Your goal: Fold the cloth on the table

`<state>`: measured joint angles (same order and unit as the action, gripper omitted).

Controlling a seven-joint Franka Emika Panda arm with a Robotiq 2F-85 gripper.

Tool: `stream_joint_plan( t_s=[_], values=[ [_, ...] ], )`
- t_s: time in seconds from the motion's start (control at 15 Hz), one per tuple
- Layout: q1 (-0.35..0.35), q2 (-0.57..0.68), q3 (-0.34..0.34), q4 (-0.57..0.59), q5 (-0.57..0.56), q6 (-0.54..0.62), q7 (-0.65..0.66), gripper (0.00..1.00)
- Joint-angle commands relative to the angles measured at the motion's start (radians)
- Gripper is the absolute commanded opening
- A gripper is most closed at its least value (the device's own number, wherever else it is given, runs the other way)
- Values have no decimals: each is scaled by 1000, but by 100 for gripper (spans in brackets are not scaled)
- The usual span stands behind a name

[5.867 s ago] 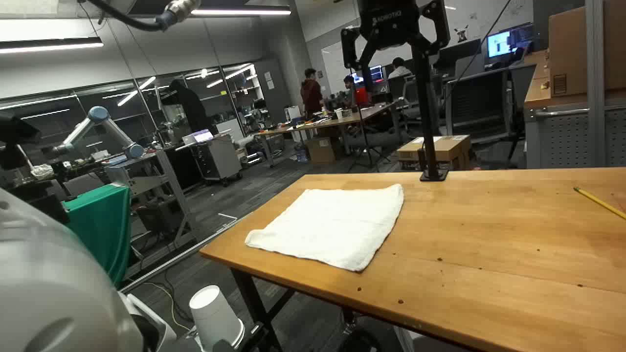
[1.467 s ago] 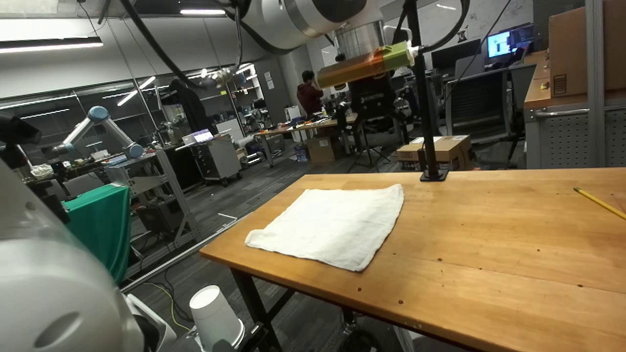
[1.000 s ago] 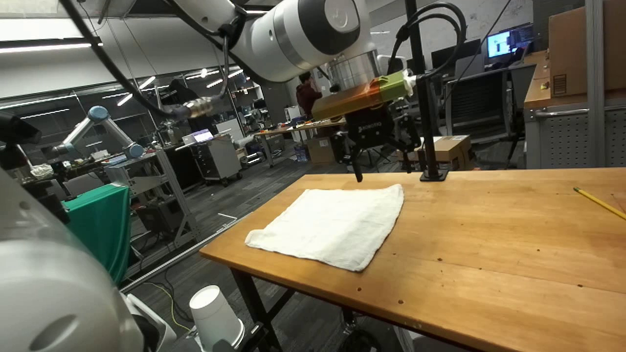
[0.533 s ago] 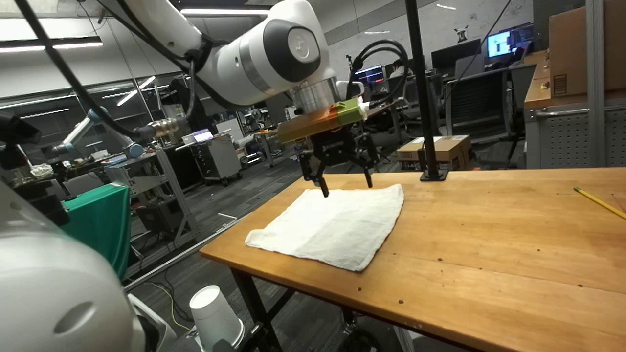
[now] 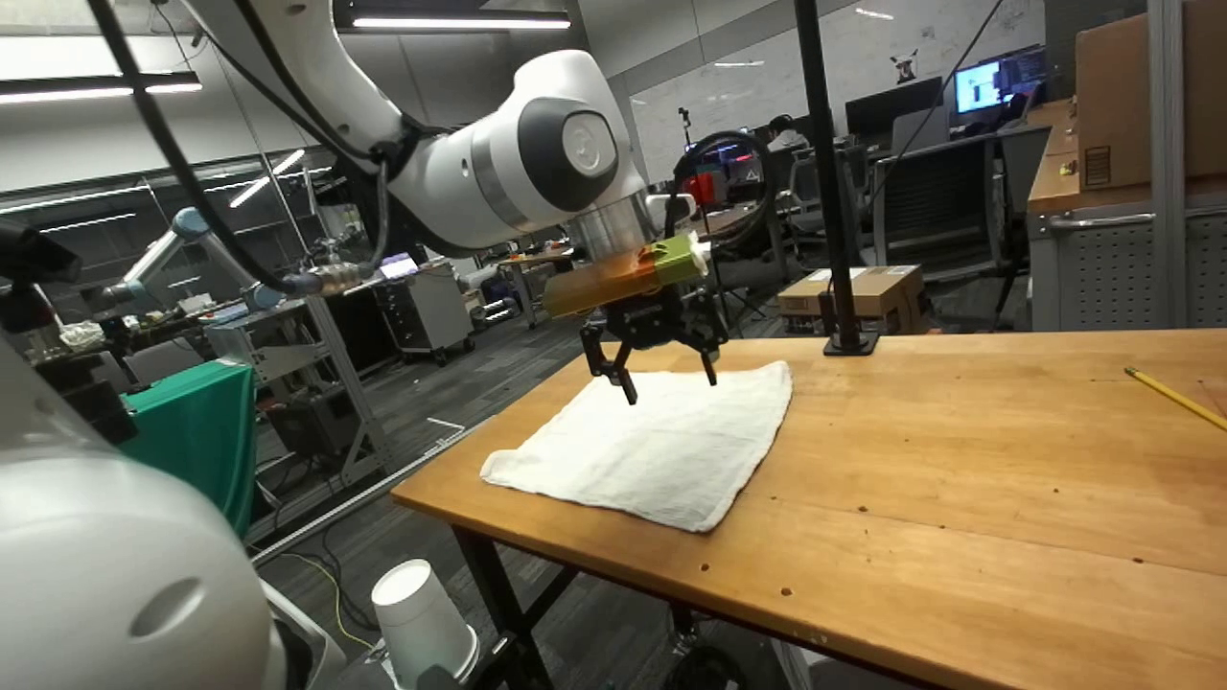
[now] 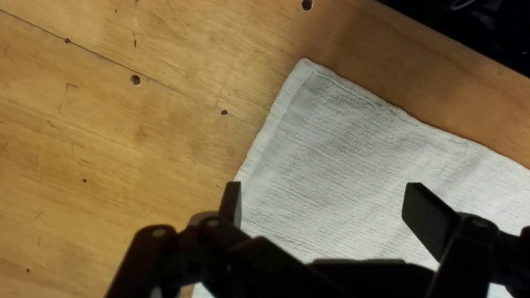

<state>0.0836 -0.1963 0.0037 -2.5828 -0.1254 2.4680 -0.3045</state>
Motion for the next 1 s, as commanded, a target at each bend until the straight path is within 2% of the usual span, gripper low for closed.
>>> stream_joint_plan(
  t_s=[0.0,0.4,0.93],
  values=[
    [-23,61,-24,2,31,59,-17,100],
    [-44,137,-34,-10,102,65,-39,100],
    [-44,130,-27,-61,216,67,-76,100]
  ],
)
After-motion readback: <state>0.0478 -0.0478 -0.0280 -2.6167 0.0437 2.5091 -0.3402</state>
